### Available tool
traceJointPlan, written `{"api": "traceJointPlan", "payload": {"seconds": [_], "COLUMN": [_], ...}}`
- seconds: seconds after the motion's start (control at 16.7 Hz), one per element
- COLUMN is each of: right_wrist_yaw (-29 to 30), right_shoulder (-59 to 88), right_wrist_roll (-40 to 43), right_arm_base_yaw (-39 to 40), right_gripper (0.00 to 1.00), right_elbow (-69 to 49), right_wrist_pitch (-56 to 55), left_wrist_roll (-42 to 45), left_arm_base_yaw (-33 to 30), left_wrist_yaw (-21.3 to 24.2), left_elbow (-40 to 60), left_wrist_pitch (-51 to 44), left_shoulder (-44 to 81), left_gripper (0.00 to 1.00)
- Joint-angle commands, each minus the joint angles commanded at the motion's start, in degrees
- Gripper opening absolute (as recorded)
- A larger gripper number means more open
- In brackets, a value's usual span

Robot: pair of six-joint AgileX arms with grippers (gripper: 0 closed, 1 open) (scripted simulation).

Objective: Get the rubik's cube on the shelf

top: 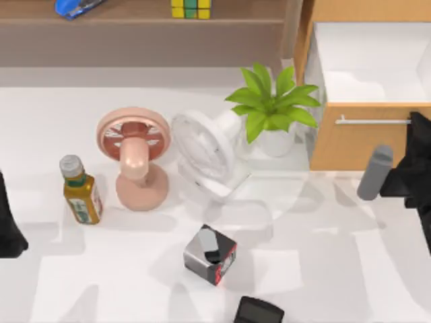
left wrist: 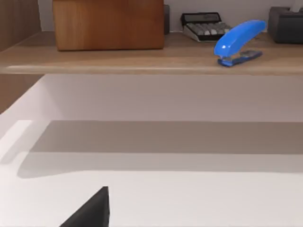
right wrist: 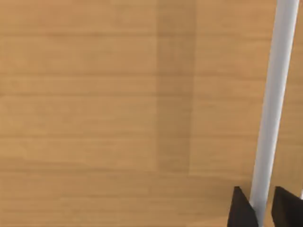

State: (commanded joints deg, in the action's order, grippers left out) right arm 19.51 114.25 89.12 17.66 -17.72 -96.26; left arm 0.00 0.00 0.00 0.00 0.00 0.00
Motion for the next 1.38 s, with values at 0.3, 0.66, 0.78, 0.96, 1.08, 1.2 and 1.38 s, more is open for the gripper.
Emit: {"api": "traceJointPlan", "payload": {"seconds": [0.3,0.66,0.78,0.96,1.08,1.2,1.38], "right_wrist_yaw": [0.0,-0.31,-0.93,-1.75,-2.24,-2.85,-3.84], "right_shoulder": [0.0,0.48,1.15,2.1,2.77,3.42,4.45], "right_wrist_roll": [0.0,-0.14,-0.15,-0.13,-0.11,-0.11,-0.1], "right_arm_base_yaw": [0.0,-0.14,-0.75,-1.69,-2.4,-2.96,-3.89], "right_gripper": [0.0,0.0,0.0,0.0,0.0,0.0,0.0], "right_elbow": [0.0,-0.75,-3.1,-6.28,-8.4,-10.59,-14.04], "right_wrist_pitch": [0.0,0.84,2.36,4.51,5.98,7.39,9.82], "left_wrist_roll": [0.0,0.0,0.0,0.0,0.0,0.0,0.0], "left_arm_base_yaw": [0.0,0.0,0.0,0.0,0.0,0.0,0.0], "left_wrist_yaw": [0.0,0.0,0.0,0.0,0.0,0.0,0.0], "left_elbow": [0.0,0.0,0.0,0.0,0.0,0.0,0.0], "left_wrist_pitch": [0.0,0.0,0.0,0.0,0.0,0.0,0.0], "left_shoulder": [0.0,0.0,0.0,0.0,0.0,0.0,0.0], "left_gripper": [1.0,1.0,1.0,1.0,1.0,1.0,1.0]}}
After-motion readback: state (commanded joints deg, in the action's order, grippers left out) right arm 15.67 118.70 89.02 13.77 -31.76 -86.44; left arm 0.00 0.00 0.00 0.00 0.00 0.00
